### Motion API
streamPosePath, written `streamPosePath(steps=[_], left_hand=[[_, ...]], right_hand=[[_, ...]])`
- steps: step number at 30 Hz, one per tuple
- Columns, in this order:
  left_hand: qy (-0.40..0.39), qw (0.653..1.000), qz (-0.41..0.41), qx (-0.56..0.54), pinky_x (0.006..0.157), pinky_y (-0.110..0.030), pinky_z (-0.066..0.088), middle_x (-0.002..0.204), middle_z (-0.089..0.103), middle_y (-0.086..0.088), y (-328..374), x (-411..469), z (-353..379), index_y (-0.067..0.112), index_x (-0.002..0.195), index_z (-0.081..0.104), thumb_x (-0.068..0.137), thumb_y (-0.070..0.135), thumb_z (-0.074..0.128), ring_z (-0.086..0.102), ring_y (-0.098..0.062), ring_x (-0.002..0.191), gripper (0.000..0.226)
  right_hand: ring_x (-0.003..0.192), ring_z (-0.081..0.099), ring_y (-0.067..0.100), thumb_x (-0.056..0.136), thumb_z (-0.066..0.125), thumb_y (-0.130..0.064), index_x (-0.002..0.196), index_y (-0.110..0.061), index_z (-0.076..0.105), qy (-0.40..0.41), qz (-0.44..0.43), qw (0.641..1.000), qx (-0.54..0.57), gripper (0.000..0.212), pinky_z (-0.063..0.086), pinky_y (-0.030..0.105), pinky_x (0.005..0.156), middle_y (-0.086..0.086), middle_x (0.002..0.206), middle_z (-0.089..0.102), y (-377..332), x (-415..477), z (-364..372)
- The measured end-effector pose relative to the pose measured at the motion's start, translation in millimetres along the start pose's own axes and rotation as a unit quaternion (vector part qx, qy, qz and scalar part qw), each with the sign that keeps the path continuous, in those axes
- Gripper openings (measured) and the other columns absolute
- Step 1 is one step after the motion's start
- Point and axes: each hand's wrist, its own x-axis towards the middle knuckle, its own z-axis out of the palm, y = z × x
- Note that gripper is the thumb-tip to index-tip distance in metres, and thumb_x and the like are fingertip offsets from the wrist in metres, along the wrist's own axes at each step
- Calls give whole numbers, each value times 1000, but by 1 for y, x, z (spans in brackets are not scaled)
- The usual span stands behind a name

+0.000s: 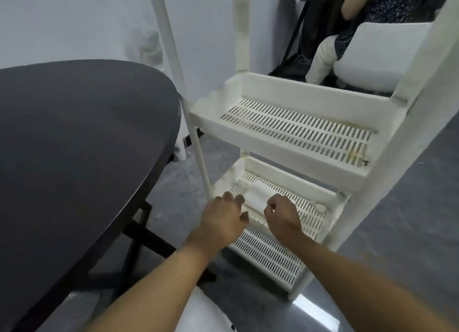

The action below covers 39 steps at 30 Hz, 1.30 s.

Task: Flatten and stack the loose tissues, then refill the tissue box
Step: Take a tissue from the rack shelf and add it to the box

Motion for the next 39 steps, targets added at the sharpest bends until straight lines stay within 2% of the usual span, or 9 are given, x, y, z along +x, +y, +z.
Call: streamPosePath(steps=[6,9,15,20,25,31,35,37,39], left_hand=[[1,995,-62,-77,107,-40,42,144,39,-8,-32,49,52,20,143,36,103,39,42,44,-26,130,45],[31,987,-98,-126,106,-40,44,142,44,-12,-41,67,64,17,141,40,101,43,47,43,-28,130,49],[86,983,-94,-131,101,-39,45,137,44,-15,-50,78,81,11,133,48,87,44,71,38,-30,127,61],[121,979,-84,-141,99,-39,47,133,46,-13,-50,76,87,11,130,52,84,42,74,39,-29,124,60],[132,977,-85,-147,98,-39,43,132,46,-12,-52,76,90,12,127,55,84,43,75,39,-29,124,57],[130,976,-84,-151,98,-37,43,134,45,-12,-53,74,88,12,127,55,86,44,73,37,-28,126,56],[133,975,-85,-155,98,-36,43,134,45,-12,-53,74,88,11,128,56,86,43,73,37,-29,126,55],[130,976,-85,-152,98,-36,43,135,45,-11,-52,74,86,12,129,56,86,43,73,37,-28,126,56],[127,977,-84,-151,99,-35,43,136,45,-11,-53,74,86,12,130,56,87,44,72,37,-27,127,56]], right_hand=[[110,53,21,96,59,-27,118,-13,62,-8,-35,996,-77,26,42,39,99,3,120,61,16,43,45],[113,54,23,93,66,-28,119,-11,63,-3,-45,996,-77,31,42,38,100,5,124,62,12,66,62],[123,47,25,87,72,-32,128,-14,57,-48,-35,992,-107,47,39,39,101,5,132,53,21,93,77],[136,36,30,88,71,-35,144,-14,43,-17,-12,993,-118,66,30,42,113,10,147,41,32,101,74],[128,38,28,86,67,-47,138,-22,45,0,21,977,-211,62,28,42,99,3,141,50,42,106,66],[124,39,28,90,60,-51,144,-20,40,31,-40,949,-310,65,23,44,97,3,138,55,41,98,69],[119,44,30,88,66,-44,140,-16,42,53,-66,946,-313,65,25,45,95,7,129,58,38,94,71],[117,45,30,87,67,-41,136,-15,46,58,-65,946,-313,59,26,45,95,7,125,58,39,94,72],[113,46,29,91,63,-33,123,-15,55,75,-70,950,-296,38,24,44,93,5,119,60,40,94,72]])
